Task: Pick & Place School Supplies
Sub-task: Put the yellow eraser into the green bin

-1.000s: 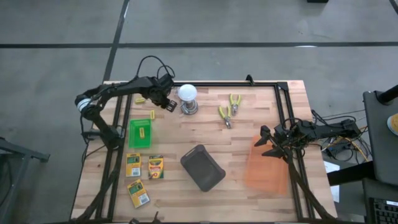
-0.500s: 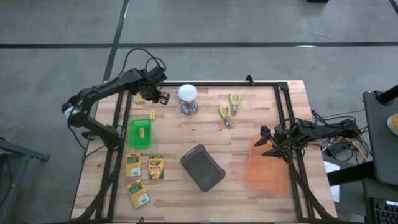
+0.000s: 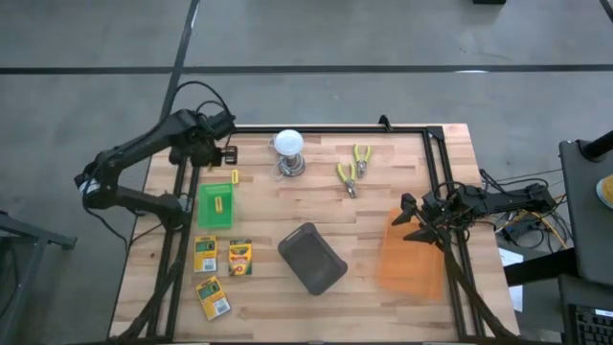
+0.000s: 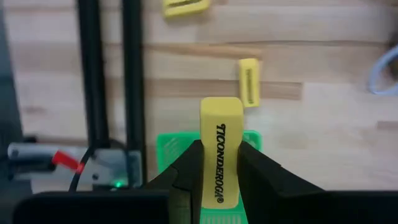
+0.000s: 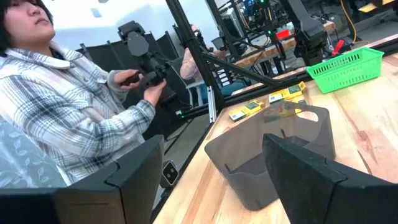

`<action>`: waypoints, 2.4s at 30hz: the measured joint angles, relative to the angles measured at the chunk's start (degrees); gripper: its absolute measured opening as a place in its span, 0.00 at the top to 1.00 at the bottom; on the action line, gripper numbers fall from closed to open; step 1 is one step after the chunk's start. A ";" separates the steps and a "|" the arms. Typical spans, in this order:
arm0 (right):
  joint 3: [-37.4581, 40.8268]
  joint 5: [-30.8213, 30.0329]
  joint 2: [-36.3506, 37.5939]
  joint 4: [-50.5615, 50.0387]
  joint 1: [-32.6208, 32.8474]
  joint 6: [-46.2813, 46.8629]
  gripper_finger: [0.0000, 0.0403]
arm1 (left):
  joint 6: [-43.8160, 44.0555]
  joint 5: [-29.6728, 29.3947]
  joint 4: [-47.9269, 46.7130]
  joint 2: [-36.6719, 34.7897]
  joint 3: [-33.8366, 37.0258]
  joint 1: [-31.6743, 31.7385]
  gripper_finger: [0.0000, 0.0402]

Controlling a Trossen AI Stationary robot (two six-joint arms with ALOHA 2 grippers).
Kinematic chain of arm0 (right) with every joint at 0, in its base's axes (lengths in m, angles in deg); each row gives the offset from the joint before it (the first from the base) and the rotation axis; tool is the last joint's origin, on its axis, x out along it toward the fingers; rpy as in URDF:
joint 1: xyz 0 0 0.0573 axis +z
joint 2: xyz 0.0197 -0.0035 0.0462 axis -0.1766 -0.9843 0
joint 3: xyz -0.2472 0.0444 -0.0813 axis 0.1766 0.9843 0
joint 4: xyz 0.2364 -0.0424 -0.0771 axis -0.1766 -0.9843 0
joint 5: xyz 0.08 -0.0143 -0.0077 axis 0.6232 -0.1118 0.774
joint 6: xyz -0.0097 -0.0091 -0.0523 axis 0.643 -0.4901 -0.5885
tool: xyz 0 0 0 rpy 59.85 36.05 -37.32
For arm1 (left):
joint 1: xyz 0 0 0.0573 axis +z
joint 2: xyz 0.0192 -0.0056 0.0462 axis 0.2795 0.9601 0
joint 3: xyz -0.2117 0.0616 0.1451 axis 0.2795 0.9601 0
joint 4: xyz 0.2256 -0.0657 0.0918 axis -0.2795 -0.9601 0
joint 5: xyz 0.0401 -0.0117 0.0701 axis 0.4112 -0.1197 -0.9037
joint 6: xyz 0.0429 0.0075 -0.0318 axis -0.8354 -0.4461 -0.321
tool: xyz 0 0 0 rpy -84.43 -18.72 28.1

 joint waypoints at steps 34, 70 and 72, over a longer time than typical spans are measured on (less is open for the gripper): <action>0.00 0.01 0.01 0.00 -0.01 0.00 0.34 | 20.74 -0.47 16.71 -5.04 23.75 -15.70 0.80; 0.00 0.01 0.02 0.00 0.01 0.00 0.36 | 22.05 2.12 31.88 -6.61 37.47 -16.73 0.77; 0.00 0.02 0.02 0.01 0.01 0.00 0.35 | 22.03 2.12 31.83 -6.61 37.49 -16.73 0.74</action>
